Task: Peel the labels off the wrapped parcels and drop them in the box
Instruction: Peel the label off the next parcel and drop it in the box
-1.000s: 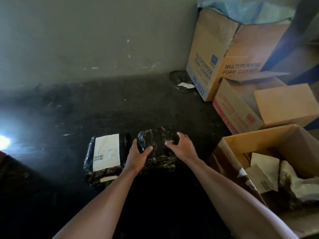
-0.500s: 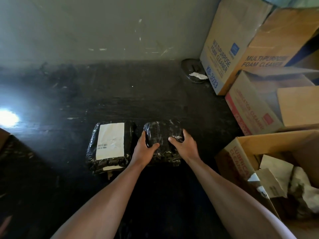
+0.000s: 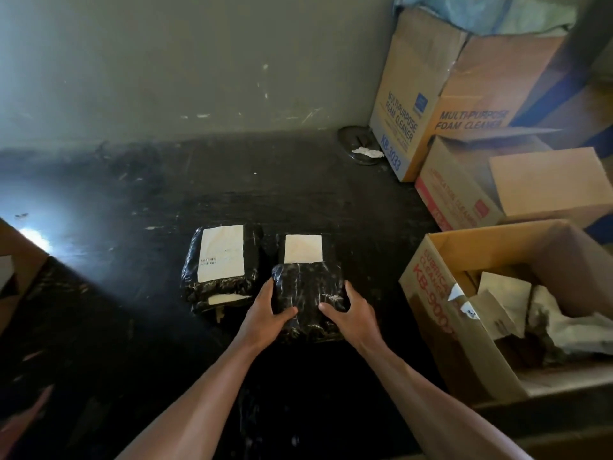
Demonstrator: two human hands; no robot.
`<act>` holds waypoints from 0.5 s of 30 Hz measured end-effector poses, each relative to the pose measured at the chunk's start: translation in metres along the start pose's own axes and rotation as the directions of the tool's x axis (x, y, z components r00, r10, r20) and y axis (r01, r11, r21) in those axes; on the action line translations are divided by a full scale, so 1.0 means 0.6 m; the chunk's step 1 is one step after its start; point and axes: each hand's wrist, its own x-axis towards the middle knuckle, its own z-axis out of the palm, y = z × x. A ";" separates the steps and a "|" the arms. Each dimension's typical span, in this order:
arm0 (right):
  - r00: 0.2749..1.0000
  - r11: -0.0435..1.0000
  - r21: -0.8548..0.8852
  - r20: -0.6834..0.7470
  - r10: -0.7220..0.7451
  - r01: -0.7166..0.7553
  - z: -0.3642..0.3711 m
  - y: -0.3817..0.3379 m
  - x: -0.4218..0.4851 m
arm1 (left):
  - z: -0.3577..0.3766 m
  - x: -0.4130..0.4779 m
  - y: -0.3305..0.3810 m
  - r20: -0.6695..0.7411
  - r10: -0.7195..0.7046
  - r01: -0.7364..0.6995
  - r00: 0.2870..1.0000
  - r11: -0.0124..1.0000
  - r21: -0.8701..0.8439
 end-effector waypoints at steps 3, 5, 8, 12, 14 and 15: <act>0.999 0.999 0.013 0.034 0.029 -0.030 0.003 0.033 -0.035 | 0.012 -0.040 -0.023 0.031 0.031 -0.032 0.999 0.999 0.029; 0.998 0.999 0.026 0.048 0.029 -0.030 0.005 0.058 -0.055 | 0.024 -0.064 -0.038 0.039 0.049 -0.049 0.998 0.999 0.023; 0.997 0.999 0.010 0.070 0.036 -0.037 0.012 0.090 -0.080 | 0.038 -0.094 -0.060 0.053 0.020 -0.021 0.998 1.000 0.015; 0.998 0.999 -0.005 0.055 0.032 -0.031 0.025 0.117 -0.098 | 0.054 -0.107 -0.082 0.067 -0.041 0.041 0.997 0.999 0.007; 0.998 0.999 -0.026 0.058 0.025 -0.023 0.030 0.124 -0.101 | 0.061 -0.109 -0.083 0.079 -0.075 0.075 0.994 0.997 -0.004; 0.998 0.999 -0.036 0.060 0.018 -0.016 0.032 0.126 -0.101 | 0.064 -0.109 -0.085 0.084 -0.097 0.098 0.992 0.995 -0.010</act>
